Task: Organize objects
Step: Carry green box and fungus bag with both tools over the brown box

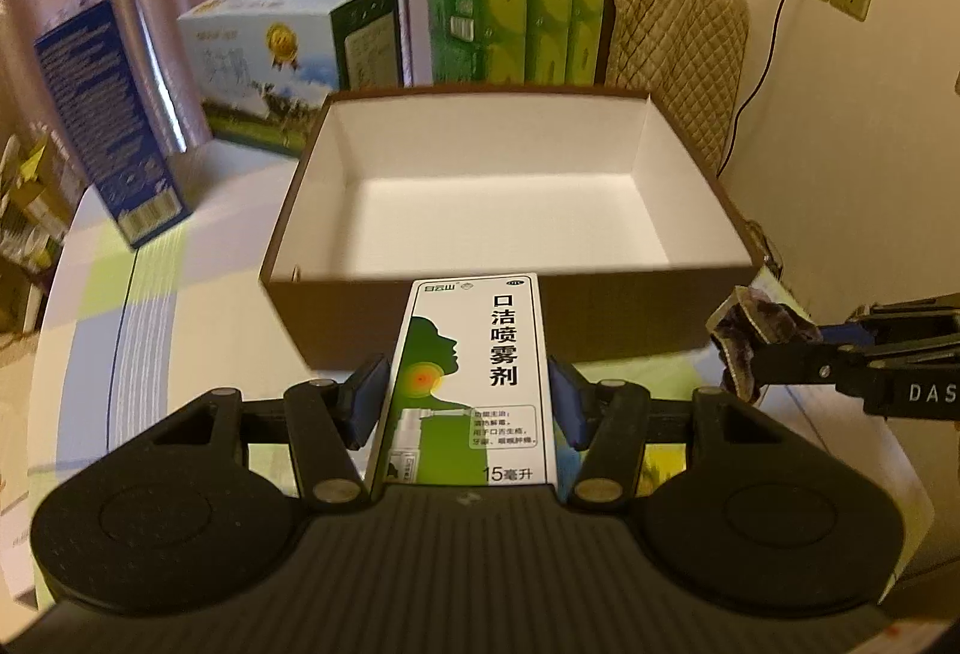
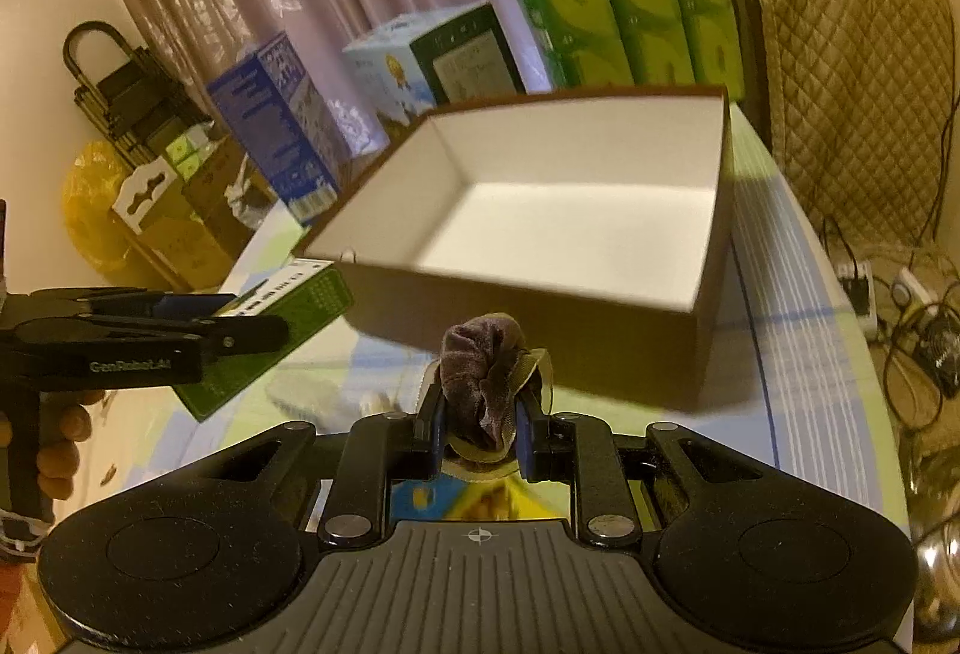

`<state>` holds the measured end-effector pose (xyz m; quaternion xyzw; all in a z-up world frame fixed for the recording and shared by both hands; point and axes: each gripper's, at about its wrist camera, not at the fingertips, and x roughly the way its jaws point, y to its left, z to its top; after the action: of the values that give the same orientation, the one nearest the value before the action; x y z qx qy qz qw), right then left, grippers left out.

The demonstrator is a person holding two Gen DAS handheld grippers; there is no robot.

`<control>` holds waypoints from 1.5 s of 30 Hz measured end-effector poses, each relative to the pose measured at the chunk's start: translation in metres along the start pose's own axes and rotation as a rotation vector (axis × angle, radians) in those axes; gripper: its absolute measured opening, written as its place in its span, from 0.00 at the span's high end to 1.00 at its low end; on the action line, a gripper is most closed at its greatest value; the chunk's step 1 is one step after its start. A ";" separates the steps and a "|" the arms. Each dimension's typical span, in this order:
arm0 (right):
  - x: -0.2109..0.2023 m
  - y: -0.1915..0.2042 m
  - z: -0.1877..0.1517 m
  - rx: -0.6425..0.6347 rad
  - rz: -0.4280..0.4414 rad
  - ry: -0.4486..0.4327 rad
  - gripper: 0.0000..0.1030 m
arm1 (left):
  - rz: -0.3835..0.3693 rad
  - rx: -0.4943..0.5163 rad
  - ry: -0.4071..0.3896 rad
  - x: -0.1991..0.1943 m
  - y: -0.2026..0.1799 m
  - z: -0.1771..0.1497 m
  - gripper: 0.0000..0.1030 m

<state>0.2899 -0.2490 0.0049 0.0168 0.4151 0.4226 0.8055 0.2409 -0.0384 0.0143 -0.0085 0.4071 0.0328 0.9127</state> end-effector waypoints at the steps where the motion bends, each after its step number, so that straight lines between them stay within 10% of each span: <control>1: 0.003 0.001 0.006 0.000 -0.004 -0.007 0.81 | -0.004 0.001 -0.005 0.004 0.001 0.006 0.49; 18: 0.073 -0.017 0.100 0.054 -0.107 -0.040 0.81 | -0.034 0.008 -0.025 0.082 0.010 0.095 0.49; 45: 0.166 -0.062 0.109 0.114 -0.249 0.133 0.81 | -0.050 -0.074 0.154 0.200 0.011 0.107 0.49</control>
<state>0.4552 -0.1377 -0.0559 -0.0172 0.4897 0.2956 0.8201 0.4526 -0.0122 -0.0629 -0.0548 0.4745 0.0239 0.8782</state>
